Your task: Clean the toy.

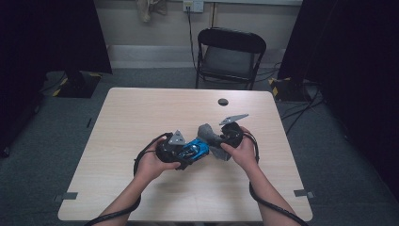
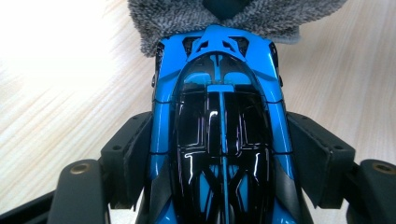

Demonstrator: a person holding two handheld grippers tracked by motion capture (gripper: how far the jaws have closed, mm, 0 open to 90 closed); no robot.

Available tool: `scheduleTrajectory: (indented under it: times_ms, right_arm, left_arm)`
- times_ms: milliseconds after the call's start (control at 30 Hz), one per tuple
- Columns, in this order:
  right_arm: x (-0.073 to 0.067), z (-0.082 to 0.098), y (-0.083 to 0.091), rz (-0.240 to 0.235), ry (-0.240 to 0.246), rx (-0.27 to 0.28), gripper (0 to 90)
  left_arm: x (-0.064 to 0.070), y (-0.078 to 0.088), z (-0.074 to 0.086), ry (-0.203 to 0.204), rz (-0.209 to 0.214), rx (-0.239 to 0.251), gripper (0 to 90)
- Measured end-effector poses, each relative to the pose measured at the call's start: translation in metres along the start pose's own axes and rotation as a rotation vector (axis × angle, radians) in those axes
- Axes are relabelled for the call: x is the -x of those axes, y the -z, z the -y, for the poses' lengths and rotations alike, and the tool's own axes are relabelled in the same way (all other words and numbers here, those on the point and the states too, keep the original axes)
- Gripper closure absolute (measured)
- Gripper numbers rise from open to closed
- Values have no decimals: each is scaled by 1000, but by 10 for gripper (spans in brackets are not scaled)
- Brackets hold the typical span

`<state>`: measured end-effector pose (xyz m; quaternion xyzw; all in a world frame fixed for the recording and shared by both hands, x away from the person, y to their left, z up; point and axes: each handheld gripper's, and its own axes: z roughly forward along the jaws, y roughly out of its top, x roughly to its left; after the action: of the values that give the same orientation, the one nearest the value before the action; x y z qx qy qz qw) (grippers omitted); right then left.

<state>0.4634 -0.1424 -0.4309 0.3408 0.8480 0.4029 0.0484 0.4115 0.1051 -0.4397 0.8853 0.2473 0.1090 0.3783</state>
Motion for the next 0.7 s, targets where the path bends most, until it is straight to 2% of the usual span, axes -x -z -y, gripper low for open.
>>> scheduleTrajectory:
  times_ms: [300,700]
  right_arm:
    - [0,3,4,0,2,-2,726]
    - [-4,5,5,-8,16,-7,725]
  left_arm:
    - [-5,2,0,22,-2,6,281]
    - [-15,5,1,52,-34,4,281]
